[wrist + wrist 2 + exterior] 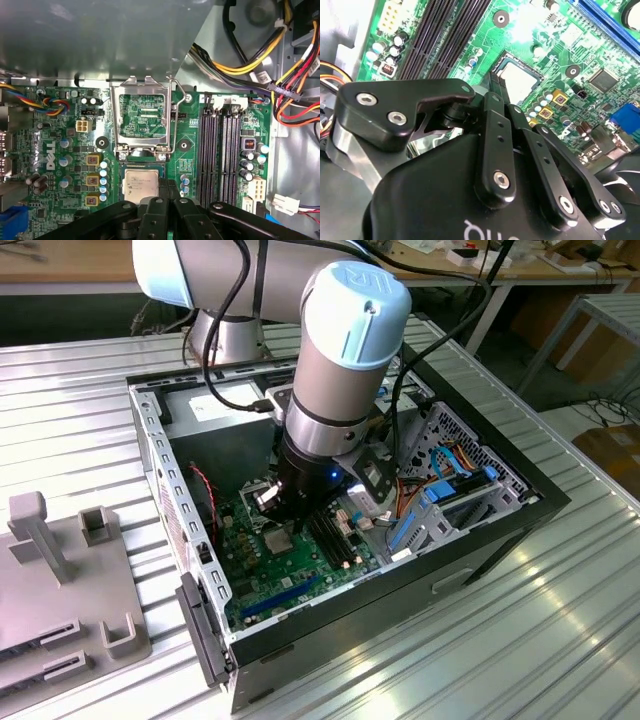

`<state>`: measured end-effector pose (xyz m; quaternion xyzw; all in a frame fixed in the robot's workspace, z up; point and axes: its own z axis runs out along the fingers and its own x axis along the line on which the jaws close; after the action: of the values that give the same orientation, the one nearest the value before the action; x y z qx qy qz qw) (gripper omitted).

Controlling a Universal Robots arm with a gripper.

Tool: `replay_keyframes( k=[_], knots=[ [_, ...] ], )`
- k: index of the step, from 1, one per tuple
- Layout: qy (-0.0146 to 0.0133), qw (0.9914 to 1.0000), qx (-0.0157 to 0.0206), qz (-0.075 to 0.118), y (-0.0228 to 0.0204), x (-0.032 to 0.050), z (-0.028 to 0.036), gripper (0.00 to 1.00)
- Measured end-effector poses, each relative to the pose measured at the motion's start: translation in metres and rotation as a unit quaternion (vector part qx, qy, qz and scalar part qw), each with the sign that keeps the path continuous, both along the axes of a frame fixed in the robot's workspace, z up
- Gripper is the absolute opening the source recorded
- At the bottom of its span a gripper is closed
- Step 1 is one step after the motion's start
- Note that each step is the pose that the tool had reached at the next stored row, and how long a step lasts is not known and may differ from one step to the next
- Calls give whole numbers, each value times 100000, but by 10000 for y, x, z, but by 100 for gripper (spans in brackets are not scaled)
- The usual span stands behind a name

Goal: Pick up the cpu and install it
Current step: 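Close the cpu cover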

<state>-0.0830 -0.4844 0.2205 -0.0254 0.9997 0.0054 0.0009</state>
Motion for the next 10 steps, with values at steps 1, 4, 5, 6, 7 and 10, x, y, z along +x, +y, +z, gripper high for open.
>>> replay_keyframes(
  k=[1,4,5,6,7,10],
  knots=[
    [0,100000,5,137,0,0,5,11],
    [-4,99997,15,774,0,0,9,11],
    [-2,99994,12,1119,0,1,11,11],
    [-2,99992,10,1263,0,4,11,11],
    [-1,99990,8,1445,2,10,11,11],
    [0,99982,10,1876,8,41,11,11]
  ],
)
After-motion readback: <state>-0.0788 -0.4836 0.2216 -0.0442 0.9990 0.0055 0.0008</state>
